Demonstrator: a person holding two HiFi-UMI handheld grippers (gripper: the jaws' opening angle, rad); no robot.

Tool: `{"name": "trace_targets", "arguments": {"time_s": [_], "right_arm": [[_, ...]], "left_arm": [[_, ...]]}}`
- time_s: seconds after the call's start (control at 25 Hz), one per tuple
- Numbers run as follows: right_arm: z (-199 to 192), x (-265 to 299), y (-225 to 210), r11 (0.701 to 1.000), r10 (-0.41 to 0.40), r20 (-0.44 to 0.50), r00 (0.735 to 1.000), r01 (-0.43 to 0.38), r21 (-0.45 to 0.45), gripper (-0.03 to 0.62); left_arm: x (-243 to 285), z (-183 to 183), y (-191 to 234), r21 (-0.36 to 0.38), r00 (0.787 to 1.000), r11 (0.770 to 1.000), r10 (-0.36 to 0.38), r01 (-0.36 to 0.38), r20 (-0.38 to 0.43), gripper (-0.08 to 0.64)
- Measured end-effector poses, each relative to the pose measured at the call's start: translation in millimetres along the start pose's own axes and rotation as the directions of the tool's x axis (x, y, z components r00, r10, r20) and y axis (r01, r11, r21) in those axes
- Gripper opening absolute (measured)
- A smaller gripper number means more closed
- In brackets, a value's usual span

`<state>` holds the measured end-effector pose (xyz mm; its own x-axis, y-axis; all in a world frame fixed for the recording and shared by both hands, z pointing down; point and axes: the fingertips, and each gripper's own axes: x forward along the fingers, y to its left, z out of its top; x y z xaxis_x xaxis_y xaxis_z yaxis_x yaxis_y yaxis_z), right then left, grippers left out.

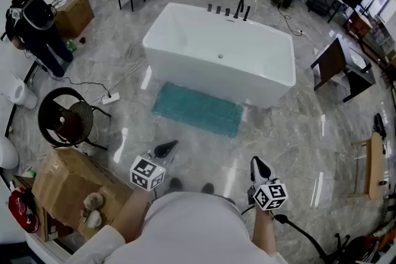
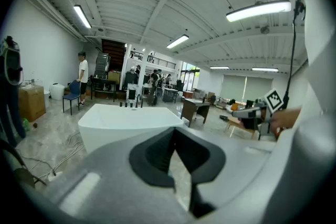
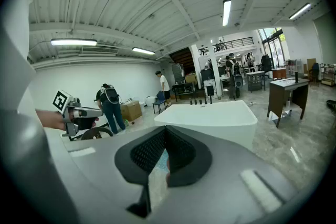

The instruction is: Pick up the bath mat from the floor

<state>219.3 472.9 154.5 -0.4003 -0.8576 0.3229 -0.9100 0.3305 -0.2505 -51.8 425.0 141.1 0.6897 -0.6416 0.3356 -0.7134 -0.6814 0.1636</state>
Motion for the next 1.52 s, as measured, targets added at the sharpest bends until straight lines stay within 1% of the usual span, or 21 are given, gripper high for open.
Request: {"name": "trace_targets", "arguments": {"time_s": [0.4,0.6,0.8,1.24,1.4,1.52], "right_arm": [[-4,5,19,1.0,-0.01,-0.002,1.0,0.01,-0.003,0.005],[-9,12,36,1.0,-0.019,-0.001,1.0,0.019,0.02,0.006],[-17,18,50,0.998,-0.05,-0.007,0.999,0.05,0.036,0.006],[-30,39,86,0.99,-0.111,0.013,0.994,0.109,0.092,0.006],[-33,52,101,0.99,-0.111,0.01,0.994,0.11,0.093,0.006],[-34,64,111,0.991,-0.096,0.002,0.995,0.095,0.092,0.006]], "left_arm": [[-10,-6,10,-0.008,1.0,1.0,-0.012,0.012,0.001,0.002],[-20,-11,22,-0.007,1.0,1.0,-0.029,0.029,-0.004,0.002],[-29,-18,36,-0.008,0.999,0.999,-0.045,0.045,-0.011,0.002],[-54,-33,82,-0.009,0.997,0.997,-0.076,0.076,-0.026,0.002],[-63,-37,101,-0.017,0.997,0.997,-0.079,0.078,-0.024,0.002],[-68,-37,113,-0.03,0.997,0.996,-0.081,0.081,-0.019,0.002]]}}
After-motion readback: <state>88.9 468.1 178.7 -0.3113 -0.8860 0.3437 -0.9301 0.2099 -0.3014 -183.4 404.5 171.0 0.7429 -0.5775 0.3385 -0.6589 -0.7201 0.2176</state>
